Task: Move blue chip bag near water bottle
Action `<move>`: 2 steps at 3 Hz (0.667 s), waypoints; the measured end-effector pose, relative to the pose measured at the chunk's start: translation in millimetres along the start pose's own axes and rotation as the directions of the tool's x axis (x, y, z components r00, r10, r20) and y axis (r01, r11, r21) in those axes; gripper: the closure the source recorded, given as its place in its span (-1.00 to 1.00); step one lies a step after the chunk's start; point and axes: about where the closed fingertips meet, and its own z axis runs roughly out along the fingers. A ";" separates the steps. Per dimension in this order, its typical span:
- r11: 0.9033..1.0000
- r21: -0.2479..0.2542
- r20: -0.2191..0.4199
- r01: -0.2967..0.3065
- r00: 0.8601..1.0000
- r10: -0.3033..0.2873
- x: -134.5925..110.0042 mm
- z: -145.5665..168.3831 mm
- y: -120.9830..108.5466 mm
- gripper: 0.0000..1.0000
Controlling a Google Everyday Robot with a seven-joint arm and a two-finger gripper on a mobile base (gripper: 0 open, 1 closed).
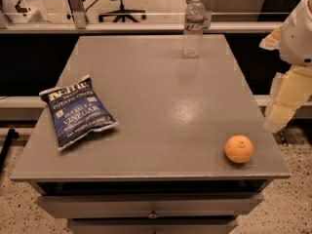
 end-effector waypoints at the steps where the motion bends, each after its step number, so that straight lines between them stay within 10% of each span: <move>1: 1.000 0.000 0.000 0.000 1.000 0.000 0.0 0.0 0.0 -1.00; 2: 0.999 -0.044 0.061 0.030 0.998 -0.027 -28.6 19.0 7.2 -1.00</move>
Offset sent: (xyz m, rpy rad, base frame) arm 0.0130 0.0865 -0.0424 0.1628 0.0857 0.1444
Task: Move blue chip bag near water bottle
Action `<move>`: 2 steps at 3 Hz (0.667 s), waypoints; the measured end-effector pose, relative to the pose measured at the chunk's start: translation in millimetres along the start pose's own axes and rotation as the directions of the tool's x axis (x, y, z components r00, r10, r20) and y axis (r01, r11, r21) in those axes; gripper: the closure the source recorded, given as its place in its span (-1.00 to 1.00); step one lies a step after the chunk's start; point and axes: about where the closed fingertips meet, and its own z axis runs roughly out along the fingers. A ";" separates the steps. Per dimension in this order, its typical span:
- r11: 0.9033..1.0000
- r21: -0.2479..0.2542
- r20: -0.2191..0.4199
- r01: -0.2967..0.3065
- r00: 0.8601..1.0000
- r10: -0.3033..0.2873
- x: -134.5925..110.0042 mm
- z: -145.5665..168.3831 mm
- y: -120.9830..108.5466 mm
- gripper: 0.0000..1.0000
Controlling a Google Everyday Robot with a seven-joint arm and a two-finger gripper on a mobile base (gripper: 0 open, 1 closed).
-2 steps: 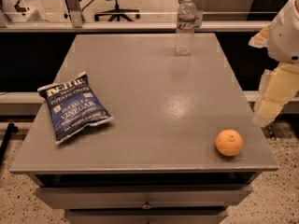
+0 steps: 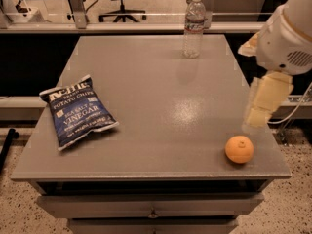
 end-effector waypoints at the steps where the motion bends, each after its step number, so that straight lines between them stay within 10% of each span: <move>1: 0.995 -0.092 0.125 0.033 0.992 -0.021 -65.3 42.3 18.1 -1.00; 2: 0.978 -0.196 0.264 0.067 0.964 -0.013 -144.8 73.7 44.9 -1.00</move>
Offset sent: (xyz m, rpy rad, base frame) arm -0.0028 0.2736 -0.0541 0.4783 0.2263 0.2311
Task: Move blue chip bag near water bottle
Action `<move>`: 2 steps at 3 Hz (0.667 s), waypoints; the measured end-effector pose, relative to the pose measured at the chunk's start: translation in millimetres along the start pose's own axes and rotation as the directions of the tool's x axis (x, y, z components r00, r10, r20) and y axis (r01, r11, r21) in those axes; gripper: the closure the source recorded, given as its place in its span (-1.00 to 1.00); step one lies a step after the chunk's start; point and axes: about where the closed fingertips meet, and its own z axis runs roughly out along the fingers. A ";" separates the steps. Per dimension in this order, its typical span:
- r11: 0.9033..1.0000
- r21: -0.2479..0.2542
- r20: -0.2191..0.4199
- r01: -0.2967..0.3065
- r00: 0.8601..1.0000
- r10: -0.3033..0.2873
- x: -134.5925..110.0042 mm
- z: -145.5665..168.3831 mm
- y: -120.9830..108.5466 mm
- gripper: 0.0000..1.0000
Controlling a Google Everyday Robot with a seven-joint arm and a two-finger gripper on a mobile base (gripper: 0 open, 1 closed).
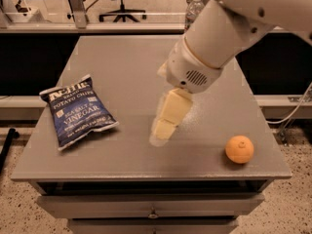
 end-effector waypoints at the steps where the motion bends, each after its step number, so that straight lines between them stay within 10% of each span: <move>1: 0.997 -0.070 0.117 0.014 0.993 -0.006 -52.9 46.1 17.0 -1.00; 2: 0.995 -0.089 0.209 0.034 0.978 -0.015 -94.2 90.9 22.0 -1.00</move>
Offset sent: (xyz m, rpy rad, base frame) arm 0.0062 0.1996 -0.0591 0.3369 0.0378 0.0992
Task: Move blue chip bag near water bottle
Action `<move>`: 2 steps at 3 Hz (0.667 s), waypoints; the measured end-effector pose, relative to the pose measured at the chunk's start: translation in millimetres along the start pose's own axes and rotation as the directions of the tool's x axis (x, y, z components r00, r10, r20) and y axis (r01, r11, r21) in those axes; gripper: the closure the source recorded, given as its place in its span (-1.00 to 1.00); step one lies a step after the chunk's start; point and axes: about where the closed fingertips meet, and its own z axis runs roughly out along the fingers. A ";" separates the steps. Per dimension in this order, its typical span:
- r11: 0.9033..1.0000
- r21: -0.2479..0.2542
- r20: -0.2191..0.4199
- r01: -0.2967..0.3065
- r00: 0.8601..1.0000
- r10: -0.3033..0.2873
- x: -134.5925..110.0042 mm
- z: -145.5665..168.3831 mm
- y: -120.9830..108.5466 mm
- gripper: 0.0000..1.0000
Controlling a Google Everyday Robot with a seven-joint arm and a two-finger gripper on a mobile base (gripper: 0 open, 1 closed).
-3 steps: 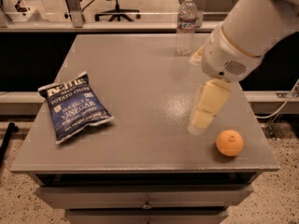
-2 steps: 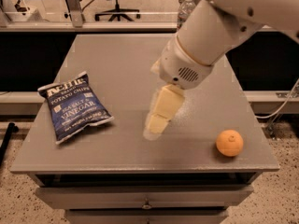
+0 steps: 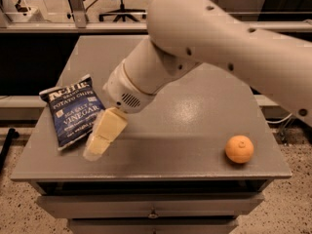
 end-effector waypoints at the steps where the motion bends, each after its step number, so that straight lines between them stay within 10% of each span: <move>1: 1.000 -0.002 0.067 0.012 0.998 -0.011 -22.7 42.0 -7.6 -1.00; 2: 1.000 0.005 0.107 0.019 0.994 -0.020 -37.1 70.2 -17.9 -1.00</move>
Offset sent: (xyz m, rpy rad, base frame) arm 0.0394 0.1080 -0.0456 0.1580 -0.0312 0.0044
